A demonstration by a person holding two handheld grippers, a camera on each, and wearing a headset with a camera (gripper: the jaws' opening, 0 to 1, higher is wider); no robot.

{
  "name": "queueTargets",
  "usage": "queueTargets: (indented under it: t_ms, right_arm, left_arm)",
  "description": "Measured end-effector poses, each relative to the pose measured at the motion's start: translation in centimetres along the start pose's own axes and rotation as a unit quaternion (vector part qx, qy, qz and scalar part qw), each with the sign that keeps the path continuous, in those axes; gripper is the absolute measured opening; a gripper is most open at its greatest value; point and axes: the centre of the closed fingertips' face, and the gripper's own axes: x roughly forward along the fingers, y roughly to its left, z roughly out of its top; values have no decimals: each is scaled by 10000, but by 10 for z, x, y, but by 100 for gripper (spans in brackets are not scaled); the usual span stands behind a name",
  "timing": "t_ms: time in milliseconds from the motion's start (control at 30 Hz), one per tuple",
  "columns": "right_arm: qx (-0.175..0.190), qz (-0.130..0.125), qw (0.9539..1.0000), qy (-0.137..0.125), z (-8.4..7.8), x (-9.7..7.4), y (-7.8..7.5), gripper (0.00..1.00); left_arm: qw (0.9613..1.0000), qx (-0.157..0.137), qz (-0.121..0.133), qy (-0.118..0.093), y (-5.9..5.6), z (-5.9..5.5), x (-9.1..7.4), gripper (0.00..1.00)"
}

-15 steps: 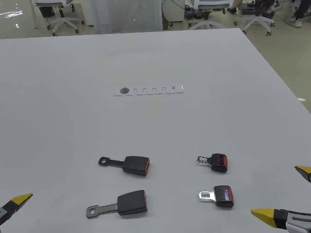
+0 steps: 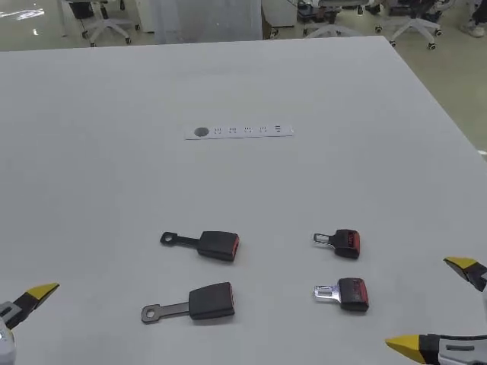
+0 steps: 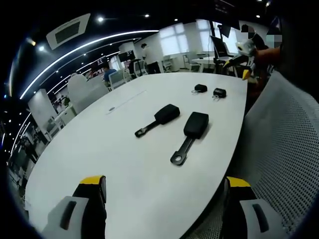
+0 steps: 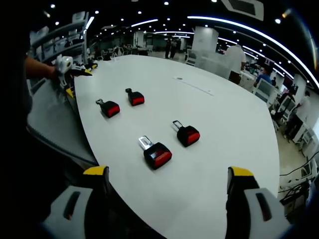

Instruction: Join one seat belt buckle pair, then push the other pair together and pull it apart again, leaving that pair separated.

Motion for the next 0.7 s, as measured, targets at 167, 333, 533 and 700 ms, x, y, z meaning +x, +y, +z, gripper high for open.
queueTargets:
  t_ms: [167, 333, 533, 700]
  right_arm:
    - [-62, 7, 10000, 15, 1, 1, 2, 100]
    - [-66, -25, 10000, 11, 3, 3, 1, 100]
    - [-115, -1, 9999, -9, 7, 5, 1, 100]
    - [-153, 7, 9999, 20, 8, 8, -1, 100]
  left_arm:
    - [10000, -6, 3, -4, 0, 0, 0, 99]
    - [10000, -13, 7, 3, 0, 1, 0, 99]
    - [10000, -20, -4, 31, 0, 0, 1, 100]
    - [10000, -45, 6, 31, 1, -1, 1, 100]
